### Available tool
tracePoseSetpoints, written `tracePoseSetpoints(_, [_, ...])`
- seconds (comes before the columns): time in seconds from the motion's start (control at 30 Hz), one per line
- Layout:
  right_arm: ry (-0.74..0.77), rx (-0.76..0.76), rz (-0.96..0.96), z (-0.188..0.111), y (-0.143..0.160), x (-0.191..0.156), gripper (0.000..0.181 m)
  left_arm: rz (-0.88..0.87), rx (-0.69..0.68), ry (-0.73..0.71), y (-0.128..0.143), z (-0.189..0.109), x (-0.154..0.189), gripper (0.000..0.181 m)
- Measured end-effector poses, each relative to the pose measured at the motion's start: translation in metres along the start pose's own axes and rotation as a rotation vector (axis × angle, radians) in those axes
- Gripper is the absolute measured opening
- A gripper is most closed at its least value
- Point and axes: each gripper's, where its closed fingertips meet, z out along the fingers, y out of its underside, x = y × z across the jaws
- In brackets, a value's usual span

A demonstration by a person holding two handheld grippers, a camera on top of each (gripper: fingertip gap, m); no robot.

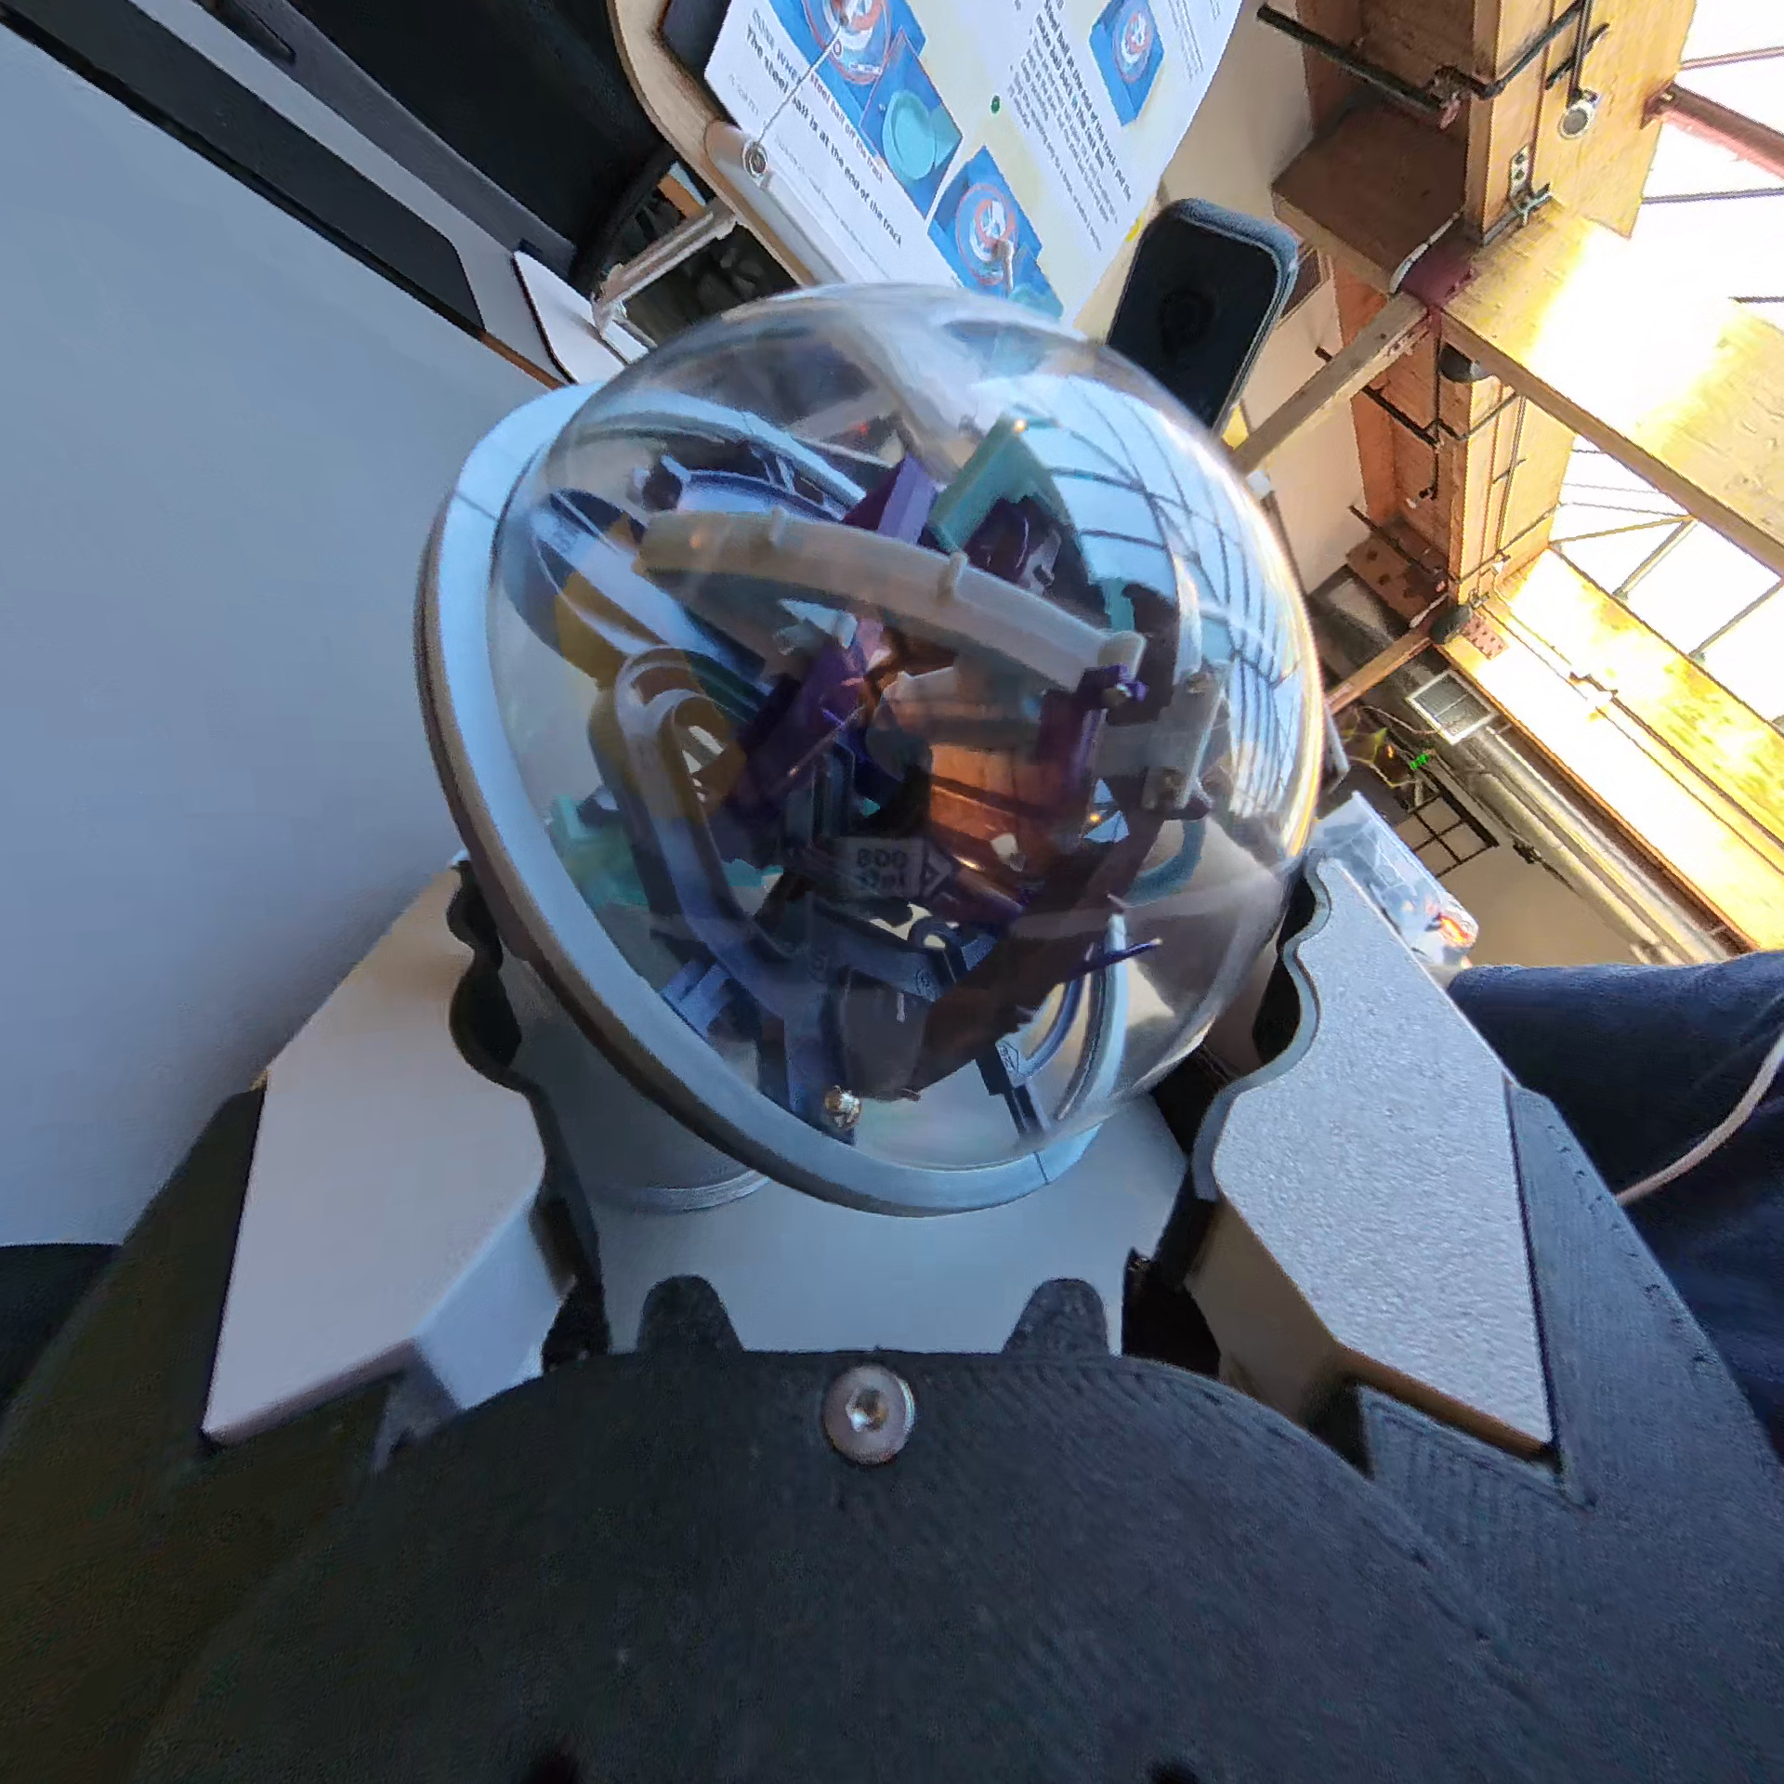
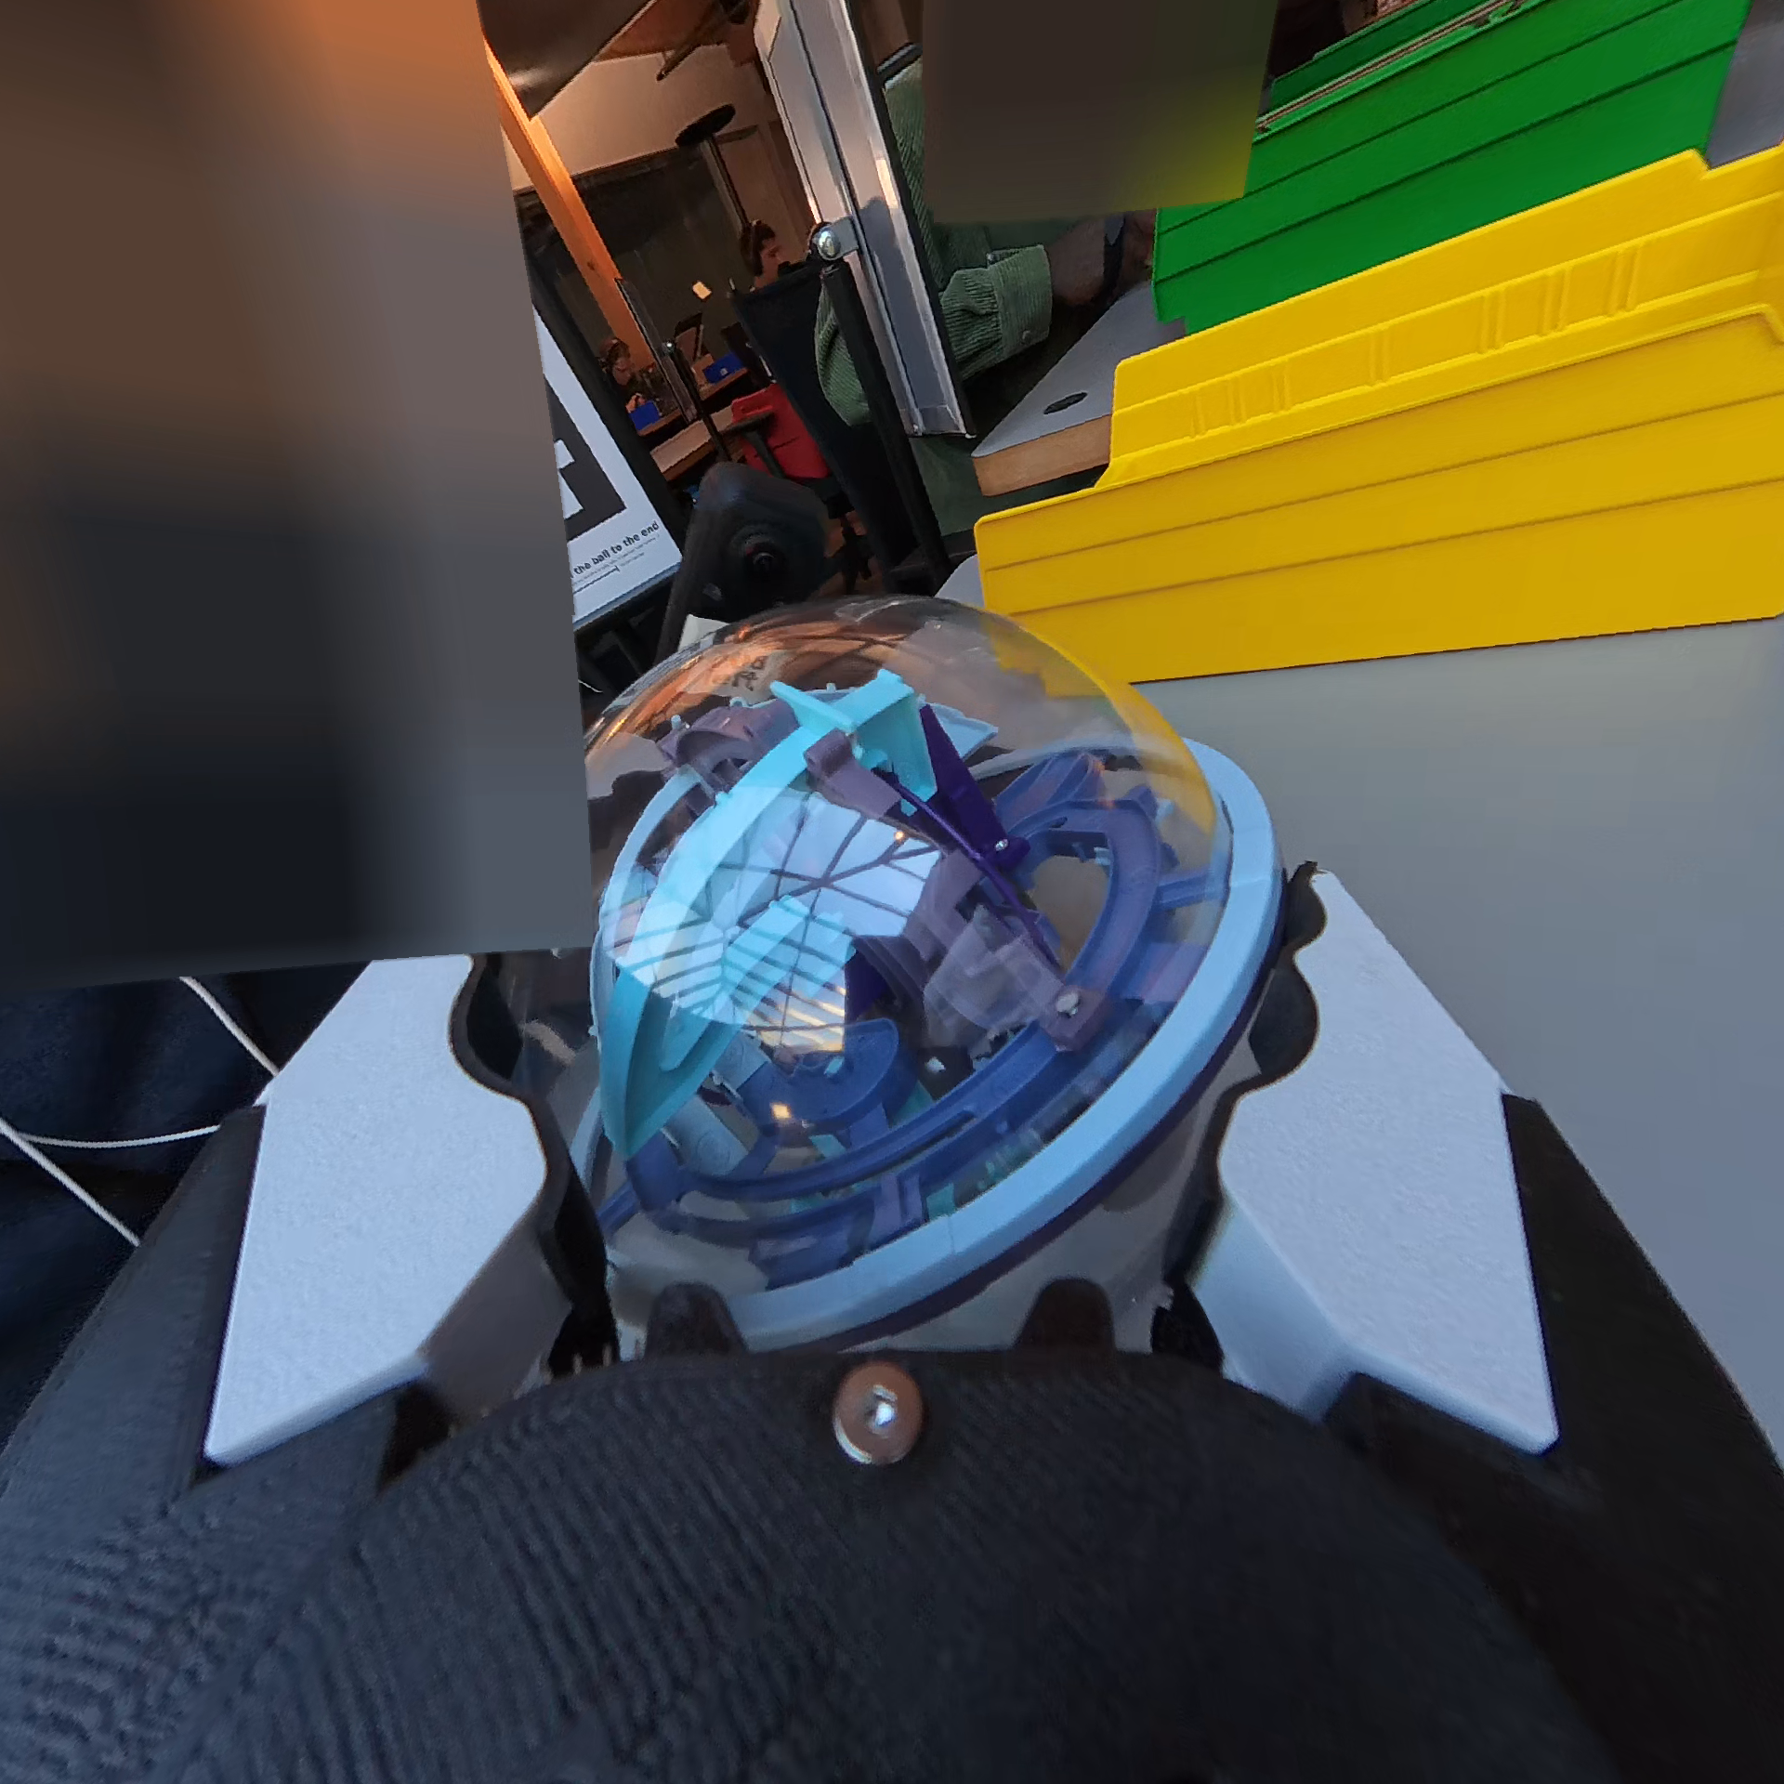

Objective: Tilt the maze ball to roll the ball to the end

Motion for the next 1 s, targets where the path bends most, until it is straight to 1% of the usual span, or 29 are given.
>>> tracePoseSetpoints(0.17, [0.028, -0.036, -0.039, -0.002, 0.003, -0.001, 0.155, 0.094, -0.017, -0.036, 0.000, -0.003, 0.000, 0.152])
tracePoseSetpoints(0.23, [0.029, -0.064, -0.041, -0.003, 0.005, -0.001, 0.154, 0.104, -0.014, -0.033, 0.002, -0.004, 0.001, 0.152])
tracePoseSetpoints(0.43, [0.005, -0.212, -0.046, -0.004, 0.020, -0.004, 0.156, 0.121, -0.010, -0.020, 0.004, -0.009, 0.006, 0.153])
tracePoseSetpoints(0.63, [0.020, -0.360, -0.066, -0.010, 0.027, -0.001, 0.156, 0.145, -0.011, -0.038, 0.009, -0.013, 0.006, 0.151])
tracePoseSetpoints(0.7, [0.036, -0.371, -0.051, -0.013, 0.027, 0.001, 0.156, 0.151, -0.013, -0.041, 0.011, -0.014, 0.007, 0.151])
tracePoseSetpoints(0.83, [0.091, -0.340, -0.041, -0.021, 0.024, 0.005, 0.156, 0.147, -0.010, -0.030, 0.014, -0.019, 0.010, 0.150])
tracePoseSetpoints(1.0, [0.225, -0.262, -0.074, -0.034, 0.019, 0.008, 0.157, 0.174, -0.013, -0.009, 0.012, -0.033, 0.017, 0.147])
